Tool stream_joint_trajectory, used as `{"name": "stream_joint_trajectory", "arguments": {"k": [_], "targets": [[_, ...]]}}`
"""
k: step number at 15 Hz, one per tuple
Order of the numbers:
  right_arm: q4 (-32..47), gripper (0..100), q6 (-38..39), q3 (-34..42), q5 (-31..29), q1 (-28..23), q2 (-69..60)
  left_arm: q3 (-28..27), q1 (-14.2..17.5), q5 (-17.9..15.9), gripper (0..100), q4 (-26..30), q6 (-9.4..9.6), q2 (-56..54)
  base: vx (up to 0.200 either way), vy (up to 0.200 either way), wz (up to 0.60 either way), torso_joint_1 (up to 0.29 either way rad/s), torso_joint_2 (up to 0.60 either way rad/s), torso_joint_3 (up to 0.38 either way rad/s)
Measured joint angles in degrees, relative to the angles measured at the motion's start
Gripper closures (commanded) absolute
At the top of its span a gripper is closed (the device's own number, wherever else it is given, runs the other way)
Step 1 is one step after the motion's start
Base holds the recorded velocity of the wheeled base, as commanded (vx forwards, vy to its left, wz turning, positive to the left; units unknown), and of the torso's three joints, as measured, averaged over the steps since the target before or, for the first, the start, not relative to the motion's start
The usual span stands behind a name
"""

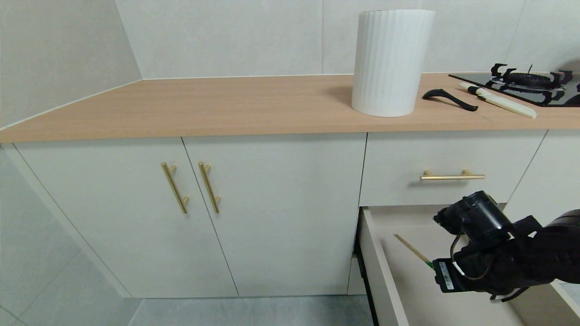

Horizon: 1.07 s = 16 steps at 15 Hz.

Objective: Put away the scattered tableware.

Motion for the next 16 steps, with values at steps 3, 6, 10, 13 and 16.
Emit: {"name": "stream_joint_trajectory", "arguments": {"k": [3, 6, 10, 13, 16], "targets": [[-8.7, 100, -0.3, -0.2, -1.8, -0.7, 7.8, 0.0, 0.0, 0.0, 0, 0.0, -0.01, 0.0, 0.000, 0.000, 0.00, 0.000, 0.00, 0.000], [-20.1, 100, -1.1, 0.9, -2.9, -1.1, 16.0, 0.0, 0.0, 0.0, 0, 0.0, 0.00, 0.0, 0.000, 0.000, 0.00, 0.000, 0.00, 0.000], [-27.1, 100, -2.5, 2.4, -5.5, -1.7, 25.2, 0.0, 0.0, 0.0, 0, 0.0, 0.00, 0.0, 0.000, 0.000, 0.00, 0.000, 0.00, 0.000], [-31.2, 100, -4.8, 2.4, -7.7, -3.0, 30.4, 0.0, 0.0, 0.0, 0, 0.0, 0.00, 0.0, 0.000, 0.000, 0.00, 0.000, 0.00, 0.000], [-31.6, 100, -4.9, 2.5, -8.0, -3.4, 32.5, 0.0, 0.0, 0.0, 0, 0.0, 0.00, 0.0, 0.000, 0.000, 0.00, 0.000, 0.00, 0.000]]}}
